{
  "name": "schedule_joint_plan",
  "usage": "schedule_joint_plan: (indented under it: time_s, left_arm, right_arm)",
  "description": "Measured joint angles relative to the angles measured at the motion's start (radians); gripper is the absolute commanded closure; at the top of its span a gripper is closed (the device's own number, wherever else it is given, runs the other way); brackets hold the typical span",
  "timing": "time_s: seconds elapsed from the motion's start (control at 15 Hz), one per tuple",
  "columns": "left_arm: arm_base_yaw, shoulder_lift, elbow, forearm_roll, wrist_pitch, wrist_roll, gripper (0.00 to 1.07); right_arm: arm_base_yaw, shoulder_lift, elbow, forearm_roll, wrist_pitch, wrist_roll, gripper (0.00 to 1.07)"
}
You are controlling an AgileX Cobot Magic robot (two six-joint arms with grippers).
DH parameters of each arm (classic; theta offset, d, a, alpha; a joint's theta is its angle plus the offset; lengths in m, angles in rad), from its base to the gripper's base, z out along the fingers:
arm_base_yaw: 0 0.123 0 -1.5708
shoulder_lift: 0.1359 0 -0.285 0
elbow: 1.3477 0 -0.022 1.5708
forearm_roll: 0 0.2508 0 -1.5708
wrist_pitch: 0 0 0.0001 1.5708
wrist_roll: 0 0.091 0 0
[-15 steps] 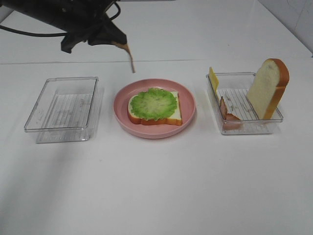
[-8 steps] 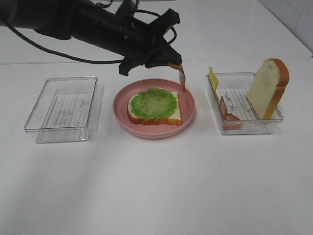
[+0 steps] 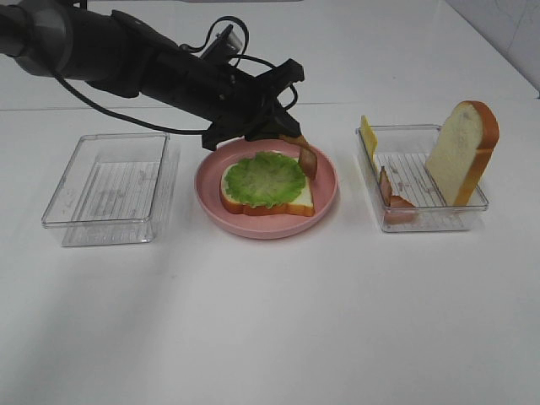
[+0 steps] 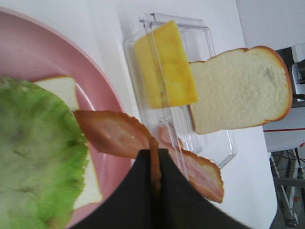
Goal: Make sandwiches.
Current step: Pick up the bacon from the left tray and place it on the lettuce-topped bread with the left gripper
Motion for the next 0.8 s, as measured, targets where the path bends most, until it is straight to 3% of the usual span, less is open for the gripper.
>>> schedule_joint_plan:
  time_s: [0.4, 0.53, 0.8]
  left_arm:
    - [0.043, 0.000, -0.002, 0.143, 0.049, 0.000, 1.06]
    - [0.046, 0.000, -0.002, 0.247, 0.058, 0.000, 0.92]
    - [0.046, 0.000, -0.002, 0.314, 0.060, -0.002, 0.69]
  right_arm:
    - [0.000, 0.000, 0.000, 0.000, 0.000, 0.000, 0.29]
    - [0.000, 0.000, 0.000, 0.000, 0.000, 0.000, 0.29]
    - [0.000, 0.000, 0.000, 0.000, 0.000, 0.000, 0.29]
